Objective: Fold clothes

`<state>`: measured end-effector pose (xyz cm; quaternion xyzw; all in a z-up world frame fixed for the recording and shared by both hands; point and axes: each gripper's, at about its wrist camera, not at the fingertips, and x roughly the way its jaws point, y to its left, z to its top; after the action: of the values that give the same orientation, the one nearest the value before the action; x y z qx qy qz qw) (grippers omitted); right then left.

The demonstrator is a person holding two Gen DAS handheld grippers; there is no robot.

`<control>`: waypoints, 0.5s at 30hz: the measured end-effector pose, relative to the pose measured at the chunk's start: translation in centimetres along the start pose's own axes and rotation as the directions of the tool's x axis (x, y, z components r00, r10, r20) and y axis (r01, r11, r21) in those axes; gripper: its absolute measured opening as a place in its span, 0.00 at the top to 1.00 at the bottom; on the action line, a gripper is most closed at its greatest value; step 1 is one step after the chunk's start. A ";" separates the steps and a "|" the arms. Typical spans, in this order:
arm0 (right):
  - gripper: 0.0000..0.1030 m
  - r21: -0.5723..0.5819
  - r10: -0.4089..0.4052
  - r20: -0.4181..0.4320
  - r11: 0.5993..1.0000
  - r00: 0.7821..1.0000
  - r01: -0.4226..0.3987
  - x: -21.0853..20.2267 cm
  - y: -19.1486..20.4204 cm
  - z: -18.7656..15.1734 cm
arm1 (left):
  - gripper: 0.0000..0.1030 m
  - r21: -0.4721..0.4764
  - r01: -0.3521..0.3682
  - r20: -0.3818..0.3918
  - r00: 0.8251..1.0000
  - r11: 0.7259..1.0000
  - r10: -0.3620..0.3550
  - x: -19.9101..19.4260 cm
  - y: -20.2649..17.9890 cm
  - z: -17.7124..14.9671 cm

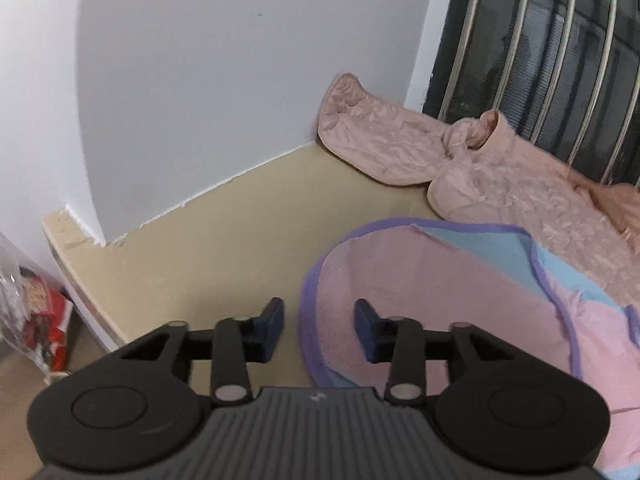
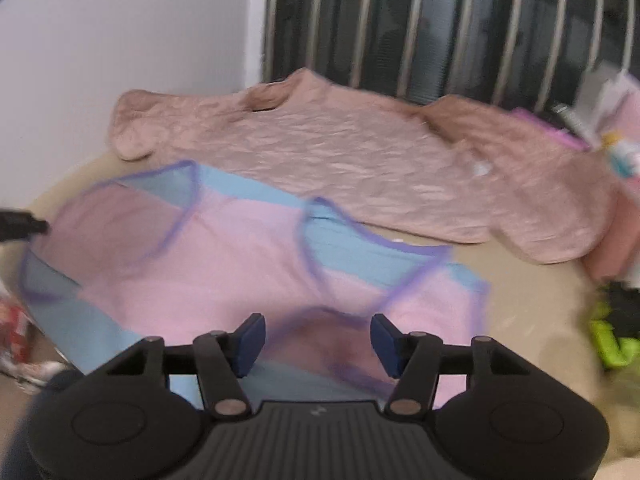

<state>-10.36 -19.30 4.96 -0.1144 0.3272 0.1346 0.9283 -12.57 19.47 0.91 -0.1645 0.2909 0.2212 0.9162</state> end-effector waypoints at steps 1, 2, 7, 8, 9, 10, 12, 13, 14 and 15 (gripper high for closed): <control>0.45 -0.016 -0.029 0.010 0.999 1.000 0.030 -0.8 -0.7 -0.6 | 0.52 -0.013 0.014 -0.003 1.000 1.000 -0.014 -0.4 0.2 -0.1; 0.45 -0.031 -0.061 0.016 0.998 0.998 0.062 -1.5 -1.4 -1.2 | 0.52 -0.026 0.028 -0.005 1.000 0.999 -0.028 -0.7 0.4 -0.2; 0.44 -0.038 -0.005 0.051 0.999 0.999 0.007 -4.5 -3.8 -3.9 | 0.50 -0.055 0.143 0.001 0.990 0.988 -0.143 -3.2 0.4 -0.6; 0.44 -0.035 0.036 0.064 0.999 0.997 -0.034 -5.0 -4.2 -4.3 | 0.44 -0.012 0.199 0.004 0.980 0.980 -0.198 -4.0 -0.5 -0.9; 0.44 -0.045 0.068 0.070 0.997 0.995 -0.065 -5.3 -4.3 -4.7 | 0.33 0.030 0.253 0.004 0.967 0.967 -0.253 -4.7 -1.5 -1.2; 0.44 -0.075 0.086 0.074 0.994 0.994 -0.080 -5.4 -4.0 -4.9 | 0.28 0.073 0.307 -0.003 0.952 0.949 -0.307 -5.4 -2.5 -1.5; 0.44 -0.146 0.113 0.082 0.984 0.990 -0.100 -5.5 -3.2 -5.4 | 0.26 0.148 0.414 -0.069 0.910 0.898 -0.408 -5.7 -4.2 -2.7; 0.44 -0.172 0.137 0.087 0.978 0.987 -0.121 -5.5 -2.6 -5.6 | 0.26 0.173 0.448 -0.095 0.894 0.877 -0.438 -5.8 -4.7 -3.3; 0.44 -0.193 0.166 0.091 0.970 0.982 -0.146 -5.5 -2.0 -5.7 | 0.26 0.192 0.465 -0.114 0.885 0.864 -0.451 -5.9 -5.0 -3.7; 0.44 -0.215 0.194 0.095 0.962 0.976 -0.170 -5.5 -1.3 -5.8 | 0.26 0.213 0.474 -0.130 0.881 0.855 -0.456 -6.0 -5.1 -4.0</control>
<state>-17.46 -23.24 4.22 -0.1713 0.2663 0.2590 0.9125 -16.26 11.55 2.36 -0.1269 0.3009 -0.0494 0.9439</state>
